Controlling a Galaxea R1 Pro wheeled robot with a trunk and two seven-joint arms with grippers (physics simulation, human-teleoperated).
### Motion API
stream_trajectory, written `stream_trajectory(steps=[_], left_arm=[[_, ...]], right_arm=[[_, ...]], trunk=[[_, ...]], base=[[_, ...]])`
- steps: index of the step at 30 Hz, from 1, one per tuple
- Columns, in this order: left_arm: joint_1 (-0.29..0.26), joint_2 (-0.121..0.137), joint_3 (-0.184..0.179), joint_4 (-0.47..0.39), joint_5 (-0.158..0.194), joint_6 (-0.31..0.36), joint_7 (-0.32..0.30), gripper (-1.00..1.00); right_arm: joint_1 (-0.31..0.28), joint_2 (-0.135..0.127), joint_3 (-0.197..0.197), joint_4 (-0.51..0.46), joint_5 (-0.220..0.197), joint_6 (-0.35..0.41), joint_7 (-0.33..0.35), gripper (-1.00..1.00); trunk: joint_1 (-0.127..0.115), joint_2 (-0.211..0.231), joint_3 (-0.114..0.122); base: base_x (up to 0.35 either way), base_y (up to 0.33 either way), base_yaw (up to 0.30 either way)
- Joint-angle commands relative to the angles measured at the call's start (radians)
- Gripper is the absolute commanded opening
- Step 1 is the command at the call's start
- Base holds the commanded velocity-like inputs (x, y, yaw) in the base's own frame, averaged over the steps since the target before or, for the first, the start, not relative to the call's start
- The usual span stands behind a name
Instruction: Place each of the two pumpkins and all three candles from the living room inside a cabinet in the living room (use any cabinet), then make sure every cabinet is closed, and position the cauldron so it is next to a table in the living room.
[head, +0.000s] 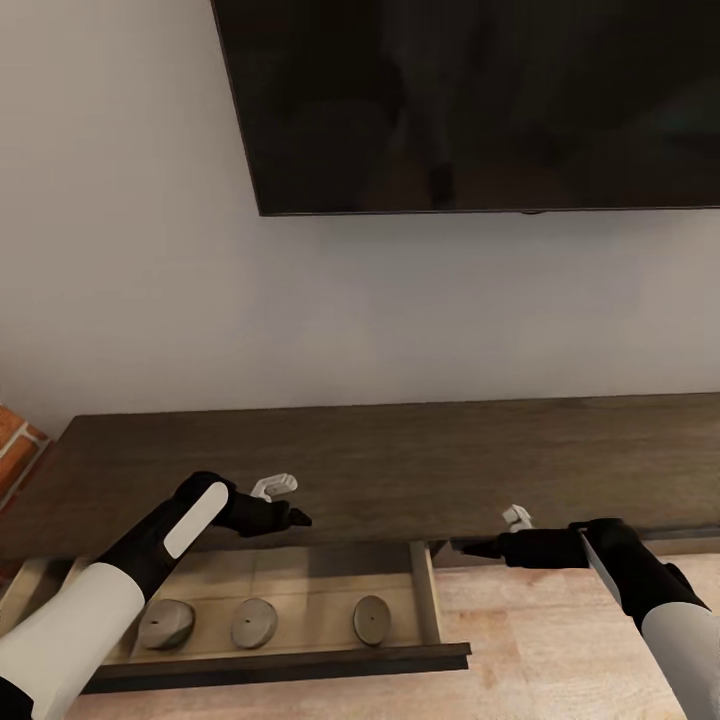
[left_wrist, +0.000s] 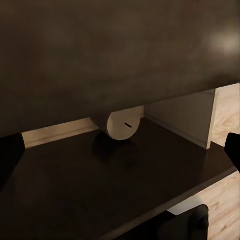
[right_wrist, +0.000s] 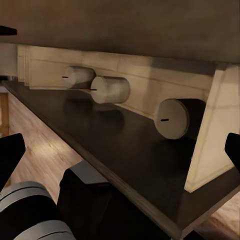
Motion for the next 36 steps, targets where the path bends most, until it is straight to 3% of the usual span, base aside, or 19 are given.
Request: stream_trajectory(steps=[1,9,36], left_arm=[[0.000,0.000,0.000,0.000,0.001,0.000,0.000,1.00],[0.000,0.000,0.000,0.001,0.001,0.000,0.000,1.00],[0.000,0.002,0.000,0.002,0.001,-0.002,0.000,1.00]], right_arm=[[0.000,0.001,0.000,0.000,0.000,0.000,-0.001,1.00],[0.000,0.003,0.000,0.000,0.000,0.000,-0.003,1.00],[0.000,0.005,0.000,0.005,0.000,-0.002,-0.022,1.00]], trunk=[[0.000,0.000,0.000],[0.000,0.000,0.000],[0.000,0.000,0.000]], base=[[-0.091,0.000,0.000],[-0.178,0.024,0.000],[-0.001,0.000,0.000]])
